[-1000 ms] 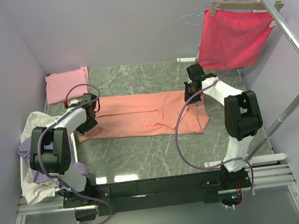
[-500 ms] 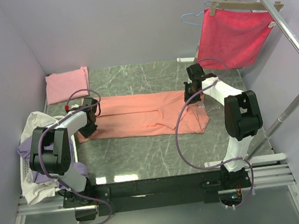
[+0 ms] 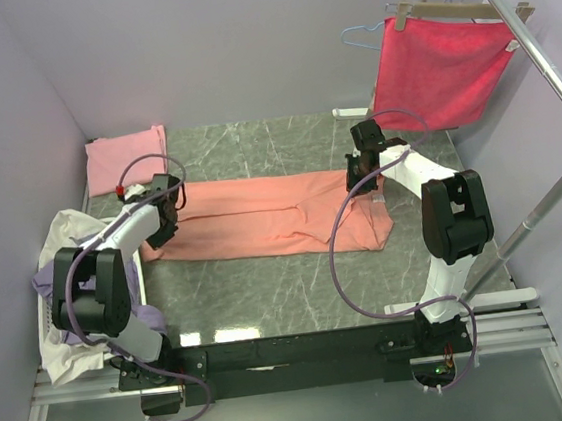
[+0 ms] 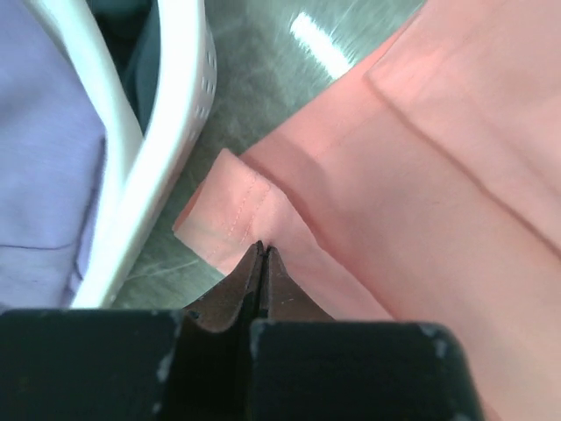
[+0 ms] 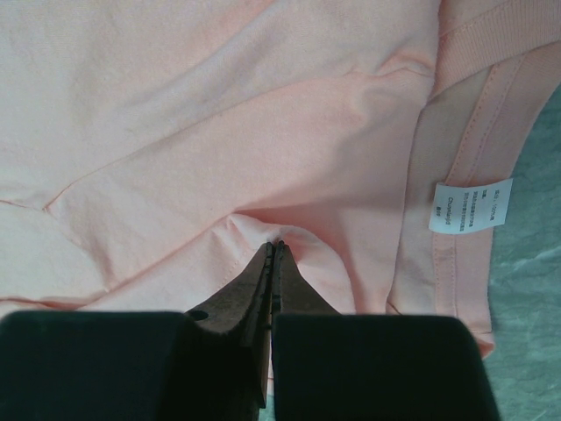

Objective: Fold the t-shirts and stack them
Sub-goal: Fold the other side of the tshirt into a rectangle

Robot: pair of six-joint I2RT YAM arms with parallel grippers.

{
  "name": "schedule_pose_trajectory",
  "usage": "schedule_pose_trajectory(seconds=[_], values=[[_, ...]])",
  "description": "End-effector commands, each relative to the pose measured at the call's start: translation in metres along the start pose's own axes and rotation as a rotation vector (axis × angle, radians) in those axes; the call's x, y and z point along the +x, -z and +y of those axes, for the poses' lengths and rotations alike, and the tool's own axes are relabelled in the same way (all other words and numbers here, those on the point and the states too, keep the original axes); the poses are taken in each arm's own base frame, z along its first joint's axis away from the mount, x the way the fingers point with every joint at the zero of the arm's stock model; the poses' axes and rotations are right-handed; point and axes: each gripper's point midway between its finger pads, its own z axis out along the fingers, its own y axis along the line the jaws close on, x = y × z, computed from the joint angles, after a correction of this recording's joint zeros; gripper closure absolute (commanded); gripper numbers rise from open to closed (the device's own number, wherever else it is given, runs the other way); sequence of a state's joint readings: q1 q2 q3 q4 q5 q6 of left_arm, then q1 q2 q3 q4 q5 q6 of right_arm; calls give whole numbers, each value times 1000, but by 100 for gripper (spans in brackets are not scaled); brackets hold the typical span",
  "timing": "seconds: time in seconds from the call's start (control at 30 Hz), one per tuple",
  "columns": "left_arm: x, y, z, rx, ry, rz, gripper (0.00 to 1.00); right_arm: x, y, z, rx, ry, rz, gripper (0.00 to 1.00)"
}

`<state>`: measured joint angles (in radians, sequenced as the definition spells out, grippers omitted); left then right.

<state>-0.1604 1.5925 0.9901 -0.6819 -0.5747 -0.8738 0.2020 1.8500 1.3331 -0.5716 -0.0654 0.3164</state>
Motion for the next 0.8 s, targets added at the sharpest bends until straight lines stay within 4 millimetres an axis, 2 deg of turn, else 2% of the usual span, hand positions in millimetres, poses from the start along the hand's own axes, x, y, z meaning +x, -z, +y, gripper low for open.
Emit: schedule_pose_trajectory(seconds=[0.0,0.17,0.3,0.43,0.47,0.53,0.57,0.63,0.67,0.77], values=[[-41,20,-7,33,8,-108,99,1,-2,-6,13,3,-1,100],[-55,10,-21,21,-60,-136,99,5,-4,-7,16,7,6,100],[-45,-15,-32,-31,-157,-92,99,7,-4,-8,23,7,12,100],[-35,-30,-21,-123,-179,-73,98,4,-1,-10,33,6,0,100],[-35,-32,-19,-144,-182,-80,87,3,0,-10,33,3,-5,100],[-32,-38,-16,-182,-178,-78,74,1,2,-10,33,3,-15,100],[-34,-38,-13,-202,-170,-95,53,0,3,-9,35,2,-17,100],[-38,-36,-10,-219,-140,-117,33,-4,9,-10,39,2,-43,100],[-42,-34,-7,-232,-126,-137,16,-6,11,-12,49,-3,-53,100],[-54,-23,-10,-197,-82,-172,1,-13,22,-17,80,-14,-101,100]])
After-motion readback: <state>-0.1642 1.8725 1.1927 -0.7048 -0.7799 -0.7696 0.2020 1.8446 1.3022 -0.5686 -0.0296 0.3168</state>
